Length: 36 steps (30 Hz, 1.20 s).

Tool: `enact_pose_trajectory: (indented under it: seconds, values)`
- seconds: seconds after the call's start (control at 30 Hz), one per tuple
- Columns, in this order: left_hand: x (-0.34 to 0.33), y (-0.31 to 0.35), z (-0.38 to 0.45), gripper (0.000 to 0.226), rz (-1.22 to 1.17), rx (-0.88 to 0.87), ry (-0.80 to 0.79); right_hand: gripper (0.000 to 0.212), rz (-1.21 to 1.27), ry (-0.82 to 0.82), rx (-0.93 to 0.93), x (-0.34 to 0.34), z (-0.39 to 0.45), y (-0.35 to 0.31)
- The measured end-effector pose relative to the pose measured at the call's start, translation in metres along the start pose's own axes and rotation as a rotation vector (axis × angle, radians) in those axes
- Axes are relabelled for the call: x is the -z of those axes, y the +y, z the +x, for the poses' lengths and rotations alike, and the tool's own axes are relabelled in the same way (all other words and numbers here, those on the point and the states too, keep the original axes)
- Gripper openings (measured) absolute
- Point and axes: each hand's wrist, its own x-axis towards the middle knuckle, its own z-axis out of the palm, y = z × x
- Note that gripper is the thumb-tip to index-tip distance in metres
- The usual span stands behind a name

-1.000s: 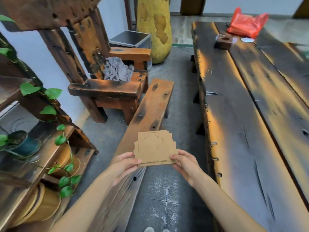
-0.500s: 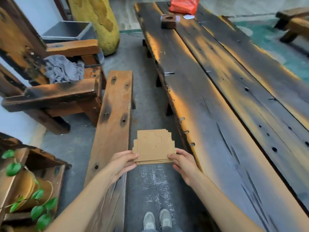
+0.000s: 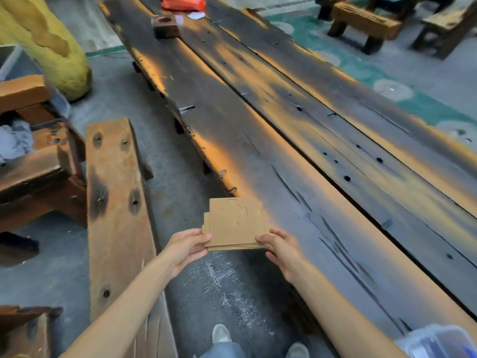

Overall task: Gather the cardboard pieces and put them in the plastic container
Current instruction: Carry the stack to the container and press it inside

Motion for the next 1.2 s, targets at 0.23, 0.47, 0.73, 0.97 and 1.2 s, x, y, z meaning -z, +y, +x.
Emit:
enact_pose_trajectory:
  seconds: [0.23,0.47,0.73,0.97,1.2]
  values:
    - [-0.059,-0.008,0.009,0.024,0.11,0.026,-0.047,0.035,0.084,0.039,-0.009,0.061,-0.001,0.009]
    - [-0.139,-0.026,0.006,0.024,0.216,0.035,-0.112,0.033,0.111,0.122,-0.008,0.141,-0.015,0.014]
    - [-0.23,-0.054,0.007,0.025,0.306,0.073,-0.227,0.028,0.142,0.265,-0.009,0.232,-0.032,0.031]
    - [-0.301,-0.07,0.003,0.04,0.42,0.09,-0.327,0.029,0.246,0.391,-0.002,0.294,-0.057,0.05]
    - [-0.352,-0.085,-0.006,0.037,0.51,0.095,-0.382,0.03,0.334,0.466,0.002,0.336,-0.079,0.067]
